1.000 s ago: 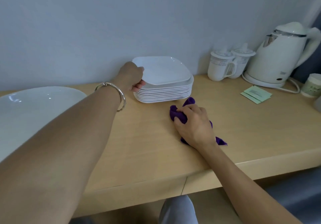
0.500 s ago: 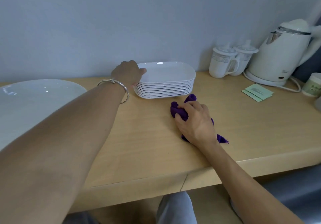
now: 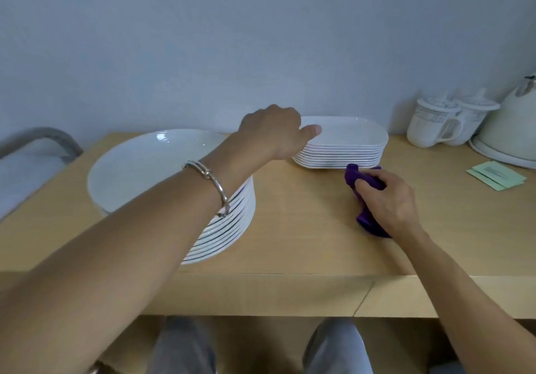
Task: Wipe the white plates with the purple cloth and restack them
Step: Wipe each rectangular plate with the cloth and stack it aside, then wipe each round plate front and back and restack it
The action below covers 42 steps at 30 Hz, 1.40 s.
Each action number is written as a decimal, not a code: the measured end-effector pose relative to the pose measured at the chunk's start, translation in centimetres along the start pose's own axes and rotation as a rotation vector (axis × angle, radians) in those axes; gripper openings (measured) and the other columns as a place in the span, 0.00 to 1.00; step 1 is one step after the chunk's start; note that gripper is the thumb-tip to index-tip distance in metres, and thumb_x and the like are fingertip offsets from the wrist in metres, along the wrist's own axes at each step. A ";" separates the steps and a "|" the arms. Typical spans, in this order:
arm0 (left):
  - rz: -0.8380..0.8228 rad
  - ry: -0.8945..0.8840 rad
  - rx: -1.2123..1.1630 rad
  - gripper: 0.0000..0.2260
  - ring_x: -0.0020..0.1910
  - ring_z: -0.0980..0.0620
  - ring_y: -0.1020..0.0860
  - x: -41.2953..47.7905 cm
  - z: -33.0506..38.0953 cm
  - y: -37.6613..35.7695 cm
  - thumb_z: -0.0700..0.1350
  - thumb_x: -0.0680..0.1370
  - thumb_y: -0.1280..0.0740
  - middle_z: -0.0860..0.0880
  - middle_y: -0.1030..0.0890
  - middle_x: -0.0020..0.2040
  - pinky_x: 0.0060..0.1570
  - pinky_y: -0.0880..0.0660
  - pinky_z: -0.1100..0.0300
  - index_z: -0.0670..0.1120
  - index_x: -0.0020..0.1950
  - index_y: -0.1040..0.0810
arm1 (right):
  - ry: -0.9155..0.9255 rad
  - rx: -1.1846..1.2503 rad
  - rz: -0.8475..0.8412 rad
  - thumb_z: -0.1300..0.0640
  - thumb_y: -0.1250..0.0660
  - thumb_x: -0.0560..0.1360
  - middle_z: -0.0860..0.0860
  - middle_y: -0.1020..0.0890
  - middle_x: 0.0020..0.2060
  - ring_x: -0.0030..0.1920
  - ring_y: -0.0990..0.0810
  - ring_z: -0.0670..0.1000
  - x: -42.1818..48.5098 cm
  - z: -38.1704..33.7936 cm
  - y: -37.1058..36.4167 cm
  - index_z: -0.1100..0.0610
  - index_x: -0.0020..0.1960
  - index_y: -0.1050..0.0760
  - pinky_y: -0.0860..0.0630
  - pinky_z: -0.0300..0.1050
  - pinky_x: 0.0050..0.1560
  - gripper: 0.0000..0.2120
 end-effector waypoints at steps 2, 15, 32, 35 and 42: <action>0.058 0.044 -0.055 0.23 0.63 0.44 0.26 -2.2 -3.4 2.2 0.63 0.82 0.47 0.48 0.23 0.64 0.53 0.33 0.55 0.52 0.65 0.23 | -0.041 0.239 -0.006 0.55 0.35 0.71 0.53 0.17 0.38 0.41 0.17 0.55 -0.9 -2.4 -0.9 0.46 0.42 0.21 0.19 0.51 0.43 0.06; 0.152 0.507 -0.660 0.30 0.76 0.49 0.37 -13.6 -25.6 0.8 0.62 0.81 0.42 0.52 0.39 0.79 0.70 0.39 0.52 0.52 0.80 0.42 | 0.331 0.304 -0.209 0.57 0.34 0.73 0.43 0.20 0.33 0.35 0.24 0.43 -5.6 -19.5 -11.2 0.46 0.39 0.20 0.28 0.36 0.38 0.08; 0.029 0.591 -1.362 0.19 0.60 0.41 0.22 -14.6 -25.1 -5.8 0.60 0.83 0.48 0.47 0.18 0.60 0.61 0.29 0.31 0.54 0.63 0.24 | 0.454 -0.138 -0.386 0.55 0.35 0.71 0.49 0.19 0.37 0.41 0.22 0.49 -5.5 -20.6 -12.8 0.50 0.45 0.19 0.26 0.44 0.43 0.07; 0.035 0.600 -1.366 0.19 0.60 0.42 0.22 -14.6 -25.2 -5.9 0.60 0.83 0.48 0.47 0.18 0.60 0.61 0.29 0.31 0.54 0.64 0.24 | 0.452 -0.137 -0.369 0.55 0.35 0.71 0.47 0.19 0.37 0.40 0.23 0.47 -5.5 -20.5 -12.7 0.49 0.44 0.20 0.29 0.38 0.39 0.06; 0.038 0.569 -1.370 0.18 0.59 0.43 0.21 -13.9 -23.3 -5.6 0.59 0.84 0.49 0.49 0.17 0.58 0.58 0.27 0.31 0.55 0.60 0.23 | 0.448 -0.234 -0.301 0.54 0.34 0.72 0.48 0.19 0.37 0.40 0.24 0.46 -4.9 -20.0 -11.8 0.51 0.44 0.18 0.33 0.30 0.35 0.06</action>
Point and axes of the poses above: each hand's wrist, its own x-axis towards the middle knuckle, its own y-axis out of the back of the hand, z = x × y, the point moved 10 cm from there along x, towards the middle knuckle
